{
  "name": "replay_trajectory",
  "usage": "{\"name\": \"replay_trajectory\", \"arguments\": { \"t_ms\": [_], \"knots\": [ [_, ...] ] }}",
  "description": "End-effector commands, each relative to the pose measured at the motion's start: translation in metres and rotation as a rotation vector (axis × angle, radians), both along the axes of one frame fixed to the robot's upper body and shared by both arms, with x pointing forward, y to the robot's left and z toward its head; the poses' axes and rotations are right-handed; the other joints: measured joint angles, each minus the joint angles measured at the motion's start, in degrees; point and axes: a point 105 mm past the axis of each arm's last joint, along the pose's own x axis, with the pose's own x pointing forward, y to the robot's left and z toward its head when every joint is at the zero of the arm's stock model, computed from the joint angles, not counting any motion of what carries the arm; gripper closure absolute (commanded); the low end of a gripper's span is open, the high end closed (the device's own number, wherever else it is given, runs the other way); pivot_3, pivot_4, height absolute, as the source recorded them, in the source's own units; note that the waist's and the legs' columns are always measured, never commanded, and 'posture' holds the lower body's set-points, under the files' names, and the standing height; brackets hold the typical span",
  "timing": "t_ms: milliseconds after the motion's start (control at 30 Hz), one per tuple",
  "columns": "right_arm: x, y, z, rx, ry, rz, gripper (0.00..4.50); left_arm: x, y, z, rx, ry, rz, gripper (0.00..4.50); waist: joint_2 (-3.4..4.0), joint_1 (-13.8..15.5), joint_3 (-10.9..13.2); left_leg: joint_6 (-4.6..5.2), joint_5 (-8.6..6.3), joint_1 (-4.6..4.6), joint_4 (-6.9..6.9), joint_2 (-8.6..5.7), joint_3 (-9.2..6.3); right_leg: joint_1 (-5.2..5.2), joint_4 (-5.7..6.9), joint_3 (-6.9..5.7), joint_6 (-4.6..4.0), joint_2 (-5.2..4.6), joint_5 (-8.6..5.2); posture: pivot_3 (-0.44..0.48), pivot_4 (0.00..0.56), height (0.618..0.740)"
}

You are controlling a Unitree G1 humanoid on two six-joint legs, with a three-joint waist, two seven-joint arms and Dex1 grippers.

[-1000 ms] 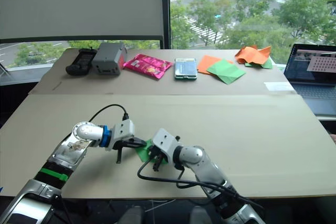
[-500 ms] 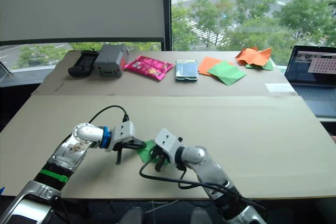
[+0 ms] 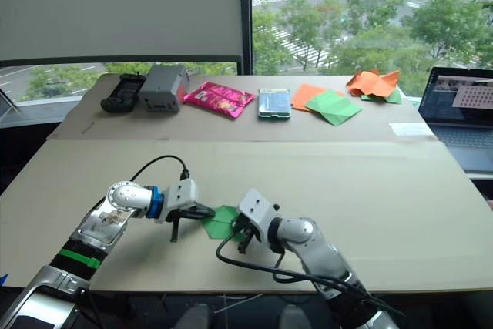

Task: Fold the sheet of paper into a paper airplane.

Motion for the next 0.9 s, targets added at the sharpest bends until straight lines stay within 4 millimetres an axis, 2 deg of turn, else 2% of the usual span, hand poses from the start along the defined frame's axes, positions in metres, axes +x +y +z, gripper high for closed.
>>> {"name": "replay_trajectory", "arguments": {
  "t_ms": [33, 433, 500, 567, 600, 667, 700, 833, 900],
  "knots": [
    [-0.010, -0.031, -0.036, -0.104, 0.144, -0.087, 4.48, -0.002, 0.000, -0.002, 0.010, 0.000, -0.013, 4.50, 0.01, 0.06, -0.01, 0.00, 0.00, -0.01, 0.00, 0.00, 0.00, 0.00, -0.04, 0.00, 0.00, 0.00, 0.00, 0.000, 0.150, 0.718],
    [-0.023, -0.057, -0.039, -0.142, 0.160, -0.128, 4.48, -0.002, -0.002, -0.003, 0.010, 0.000, -0.020, 4.50, -0.02, 0.36, -0.05, -0.02, -0.01, -0.03, 0.00, 0.00, 0.02, 0.02, -0.26, 0.00, 0.00, -0.04, 0.00, 0.000, 0.150, 0.718],
    [-0.021, -0.061, -0.032, -0.148, 0.130, -0.133, 4.48, -0.002, -0.003, -0.003, 0.009, -0.001, -0.022, 4.50, -0.03, 0.60, -0.05, -0.02, -0.01, -0.04, 0.00, -0.01, 0.03, 0.02, -0.28, 0.00, 0.00, -0.05, -0.01, 0.000, 0.150, 0.718],
    [-0.016, -0.054, -0.012, -0.085, 0.061, -0.113, 4.48, -0.002, -0.004, -0.003, 0.007, -0.003, -0.023, 4.50, -0.04, 0.72, -0.04, -0.02, -0.01, -0.06, 0.01, -0.02, 0.04, 0.01, -0.30, 0.00, 0.00, -0.07, -0.01, 0.000, 0.150, 0.718],
    [-0.015, -0.049, -0.001, -0.040, 0.029, -0.098, 4.48, -0.002, -0.004, -0.003, 0.006, -0.004, -0.023, 4.50, -0.04, 0.80, -0.04, -0.02, -0.01, -0.08, 0.01, -0.02, 0.04, 0.00, -0.31, -0.01, 0.00, -0.07, -0.01, 0.000, 0.150, 0.718],
    [-0.012, -0.033, 0.034, 0.104, -0.048, -0.062, 4.48, -0.001, -0.004, -0.003, 0.004, -0.006, -0.023, 4.50, -0.07, 0.81, 0.04, -0.02, -0.01, -0.11, 0.02, -0.02, 0.04, -0.02, -0.31, -0.01, 0.00, -0.07, -0.01, 0.000, 0.150, 0.718],
    [-0.012, -0.029, 0.044, 0.144, -0.067, -0.049, 4.48, -0.001, -0.004, -0.002, 0.004, -0.007, -0.023, 4.50, -0.06, 0.76, 0.09, -0.02, -0.01, -0.13, 0.02, -0.02, 0.04, -0.07, -0.30, -0.01, 0.01, -0.06, -0.01, 0.000, 0.150, 0.718],
    [-0.011, -0.017, 0.055, 0.183, -0.086, -0.020, 4.48, -0.002, -0.004, -0.002, 0.004, -0.008, -0.024, 4.50, -0.04, 0.40, 0.11, -0.02, -0.01, -0.17, 0.01, -0.01, 0.01, -0.13, -0.27, -0.01, 0.01, -0.03, 0.00, 0.000, 0.150, 0.718],
    [-0.007, -0.008, 0.049, 0.163, -0.081, -0.008, 4.48, -0.002, -0.004, -0.001, 0.003, -0.011, -0.023, 4.50, -0.05, 0.22, 0.12, -0.02, -0.01, -0.17, 0.01, -0.01, 0.01, -0.13, -0.27, -0.01, 0.01, -0.03, 0.00, 0.000, 0.150, 0.718]
  ]
}}
